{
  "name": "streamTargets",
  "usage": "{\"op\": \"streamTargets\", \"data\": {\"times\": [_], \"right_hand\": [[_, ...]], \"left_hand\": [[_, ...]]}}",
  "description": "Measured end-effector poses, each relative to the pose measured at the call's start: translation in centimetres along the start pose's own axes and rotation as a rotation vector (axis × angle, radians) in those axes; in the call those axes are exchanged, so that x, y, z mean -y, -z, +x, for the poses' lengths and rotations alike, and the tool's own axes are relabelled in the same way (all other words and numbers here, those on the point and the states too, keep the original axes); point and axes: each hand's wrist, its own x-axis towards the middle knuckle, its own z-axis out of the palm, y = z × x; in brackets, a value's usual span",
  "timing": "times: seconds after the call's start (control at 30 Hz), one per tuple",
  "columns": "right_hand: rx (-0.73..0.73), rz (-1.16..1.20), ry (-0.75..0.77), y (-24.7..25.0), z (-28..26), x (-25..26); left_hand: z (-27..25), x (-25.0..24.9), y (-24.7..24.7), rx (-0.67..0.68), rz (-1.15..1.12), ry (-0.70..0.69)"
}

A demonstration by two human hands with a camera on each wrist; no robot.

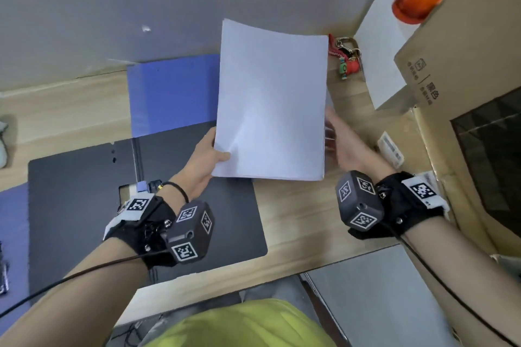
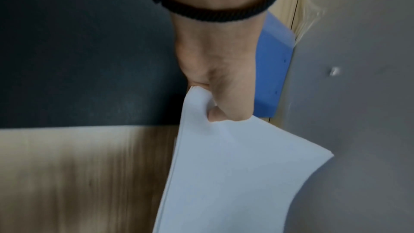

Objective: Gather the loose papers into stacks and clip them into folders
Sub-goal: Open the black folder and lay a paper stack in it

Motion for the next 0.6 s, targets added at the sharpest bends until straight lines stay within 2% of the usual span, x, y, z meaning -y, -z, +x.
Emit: {"op": "streamTargets", "data": {"times": [0.07, 0.13, 0.27, 0.37, 0.47, 0.6], "right_hand": [[0.086, 0.082, 0.007, -2.4, -0.4, -0.2], [0.1, 0.093, 0.024, -4.8, -1.1, -0.4], [0.092, -0.115, 0.036, -9.5, -2.2, -2.1], [0.058, -0.176, 0.038, -13.1, -3.9, -3.3], [0.074, -0.208, 0.149, -16.8, -6.1, -2.1], [0.092, -0.108, 0.457, -21.3, -10.3, 3.2]], "left_hand": [[-1.2, 0.8, 2.0, -0.008, 0.028, 0.01], [-2.3, 1.7, 4.0, -0.006, 0.071, 0.047], [-4.9, 3.3, 7.7, 0.002, 0.136, 0.175], [-6.8, 3.8, 10.2, -0.063, 0.186, 0.174], [-8.4, 2.4, 12.4, -0.159, 0.19, 0.008], [-10.7, -2.6, 14.7, -0.35, 0.058, -0.268]]}}
